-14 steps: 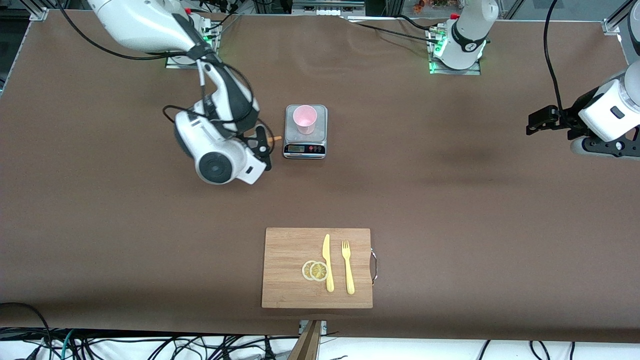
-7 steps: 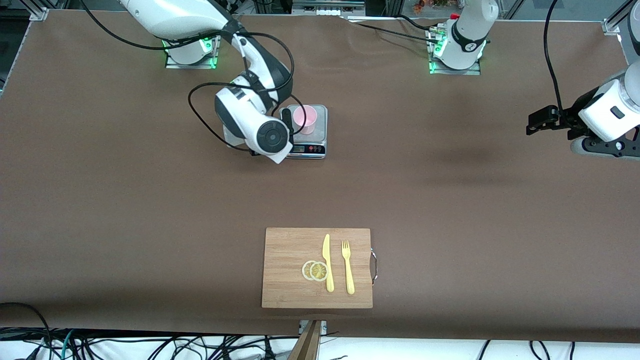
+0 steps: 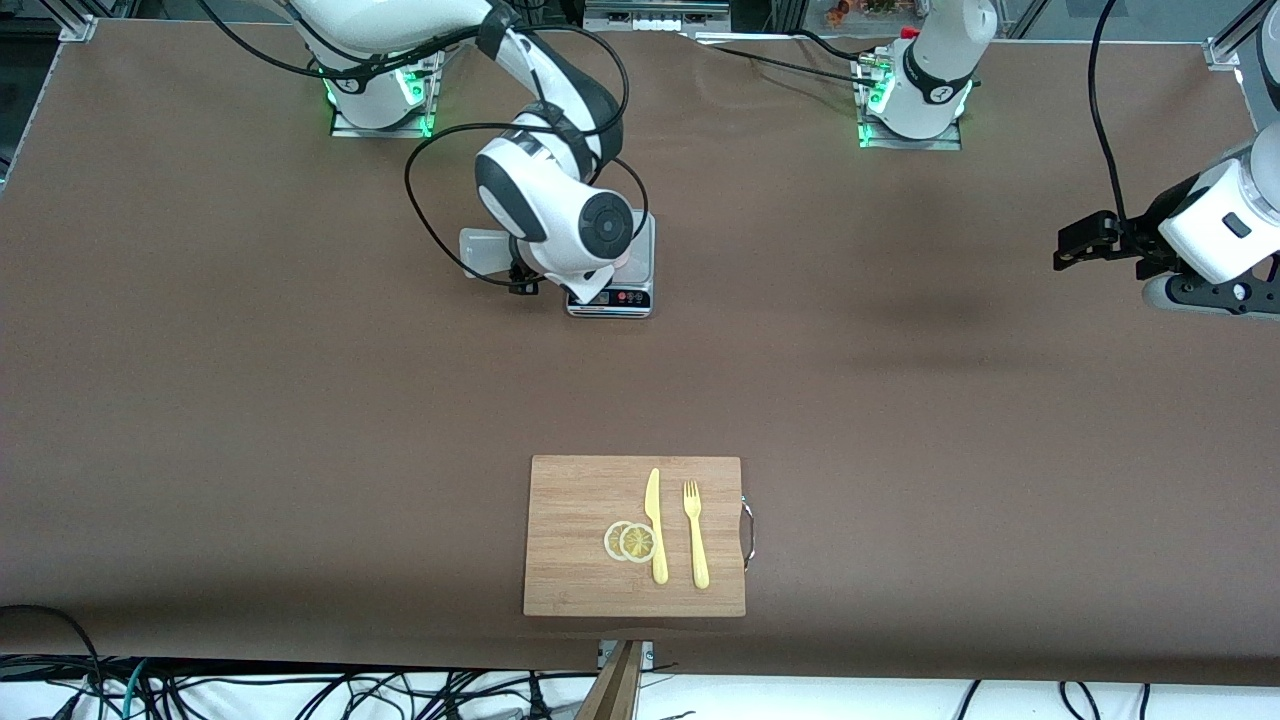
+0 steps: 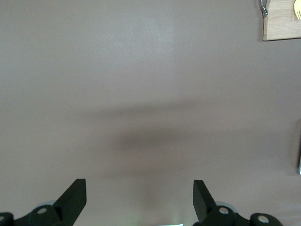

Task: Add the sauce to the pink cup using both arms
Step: 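Tilt the bottle nozzle into the pink cup with the right gripper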

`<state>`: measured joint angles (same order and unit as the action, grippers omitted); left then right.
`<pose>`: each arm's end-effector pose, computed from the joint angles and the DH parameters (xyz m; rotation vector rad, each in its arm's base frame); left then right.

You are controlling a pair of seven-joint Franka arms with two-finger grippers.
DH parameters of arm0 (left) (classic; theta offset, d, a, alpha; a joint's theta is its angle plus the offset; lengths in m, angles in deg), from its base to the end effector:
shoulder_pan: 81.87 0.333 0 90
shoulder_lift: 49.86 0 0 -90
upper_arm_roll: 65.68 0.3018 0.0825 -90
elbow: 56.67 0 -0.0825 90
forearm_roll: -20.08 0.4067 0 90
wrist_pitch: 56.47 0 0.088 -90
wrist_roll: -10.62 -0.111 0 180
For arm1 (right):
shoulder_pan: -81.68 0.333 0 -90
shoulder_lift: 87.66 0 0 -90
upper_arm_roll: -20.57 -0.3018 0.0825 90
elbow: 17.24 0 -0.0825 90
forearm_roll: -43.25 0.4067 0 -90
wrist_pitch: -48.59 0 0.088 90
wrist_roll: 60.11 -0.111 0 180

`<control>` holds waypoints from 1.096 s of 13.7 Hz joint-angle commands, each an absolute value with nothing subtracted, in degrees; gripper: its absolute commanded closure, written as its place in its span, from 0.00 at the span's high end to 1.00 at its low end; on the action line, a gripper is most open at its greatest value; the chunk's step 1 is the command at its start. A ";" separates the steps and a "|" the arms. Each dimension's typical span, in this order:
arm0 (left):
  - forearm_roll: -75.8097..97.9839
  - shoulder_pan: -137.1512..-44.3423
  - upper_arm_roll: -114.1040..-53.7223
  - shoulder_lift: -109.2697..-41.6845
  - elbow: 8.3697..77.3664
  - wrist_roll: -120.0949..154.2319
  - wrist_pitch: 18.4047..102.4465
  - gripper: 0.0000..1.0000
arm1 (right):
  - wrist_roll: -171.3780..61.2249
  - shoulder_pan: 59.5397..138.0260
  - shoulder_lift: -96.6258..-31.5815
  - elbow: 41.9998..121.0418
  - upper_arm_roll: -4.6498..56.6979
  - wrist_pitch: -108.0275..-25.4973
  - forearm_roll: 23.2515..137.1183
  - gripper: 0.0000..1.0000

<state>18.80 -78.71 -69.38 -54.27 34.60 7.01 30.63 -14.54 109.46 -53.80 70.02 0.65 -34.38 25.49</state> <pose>0.5887 -0.0070 0.5467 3.0997 -0.1117 -0.2312 0.4694 0.4253 0.2732 1.9025 2.1608 -0.9270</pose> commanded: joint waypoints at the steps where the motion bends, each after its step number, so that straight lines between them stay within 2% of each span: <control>1: 20.17 -78.09 -69.98 -55.04 33.15 5.87 30.01 1.00 | -16.86 111.30 -54.52 68.19 0.45 -30.08 23.04 0.00; 15: 20.17 -78.01 -69.89 -55.04 33.07 5.87 29.92 1.00 | -15.03 110.87 -53.99 68.02 -0.61 -30.59 21.98 0.00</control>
<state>18.80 -78.63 -69.38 -54.29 34.59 7.01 30.63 -17.00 111.53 -53.79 68.80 -0.17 -31.23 22.59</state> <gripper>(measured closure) 0.000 0.700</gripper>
